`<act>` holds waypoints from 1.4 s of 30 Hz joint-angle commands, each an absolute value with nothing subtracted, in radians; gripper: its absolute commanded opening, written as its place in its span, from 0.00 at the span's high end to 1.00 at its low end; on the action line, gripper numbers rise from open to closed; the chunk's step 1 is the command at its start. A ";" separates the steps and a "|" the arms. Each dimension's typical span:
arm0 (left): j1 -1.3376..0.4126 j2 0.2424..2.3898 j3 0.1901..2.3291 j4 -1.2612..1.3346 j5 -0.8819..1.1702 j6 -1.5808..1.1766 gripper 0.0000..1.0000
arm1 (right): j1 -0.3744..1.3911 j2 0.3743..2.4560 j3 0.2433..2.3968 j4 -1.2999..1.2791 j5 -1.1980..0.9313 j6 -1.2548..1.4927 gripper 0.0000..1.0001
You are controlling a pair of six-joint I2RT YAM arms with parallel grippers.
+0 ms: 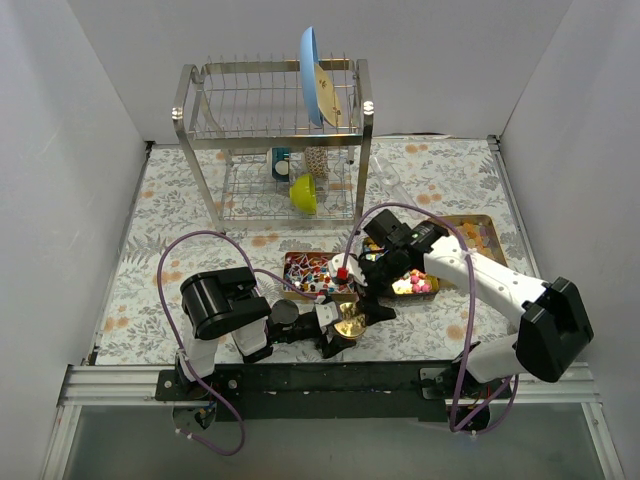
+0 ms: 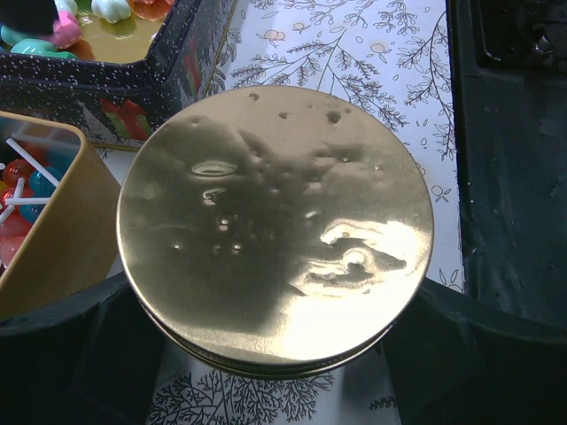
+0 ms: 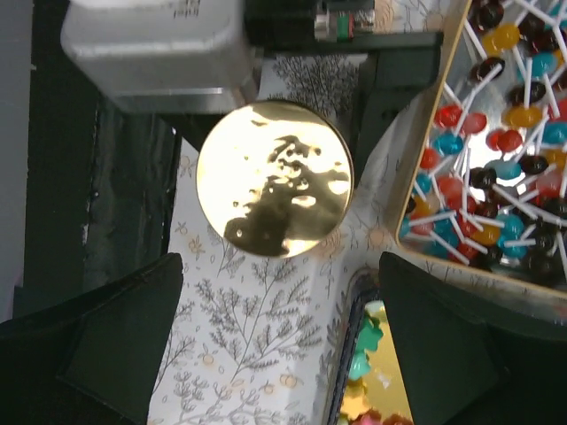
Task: Pack the candies
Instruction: Screw the bottle lid onto the packing bottle.
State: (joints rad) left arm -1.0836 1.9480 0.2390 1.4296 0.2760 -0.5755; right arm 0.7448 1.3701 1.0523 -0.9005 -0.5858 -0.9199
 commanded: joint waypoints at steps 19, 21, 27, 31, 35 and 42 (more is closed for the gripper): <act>-1.081 2.086 0.173 1.718 0.186 -0.532 1.00 | 0.828 1.480 1.023 -0.874 -0.666 -1.000 0.02; -1.080 2.086 0.175 1.718 0.186 -0.532 1.00 | 0.828 1.462 1.000 -0.882 -0.657 -0.999 0.02; -1.075 2.089 0.179 1.710 0.186 -0.538 1.00 | 0.827 1.401 0.939 -0.914 -0.618 -0.977 0.02; -1.075 2.088 0.178 1.713 0.189 -0.537 1.00 | 0.825 1.364 0.922 -0.927 -0.601 -0.931 0.04; -1.075 2.091 0.178 1.715 0.202 -0.535 1.00 | 0.808 1.359 0.992 -0.833 -0.581 -0.847 0.04; -1.075 2.088 0.183 1.704 0.212 -0.537 1.00 | 0.816 1.454 1.068 -0.785 -0.633 -0.877 0.03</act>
State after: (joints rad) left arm -1.0824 1.9518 0.2447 1.4296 0.2745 -0.5766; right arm 0.8108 1.4090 1.0237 -0.8246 -0.6018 -0.8719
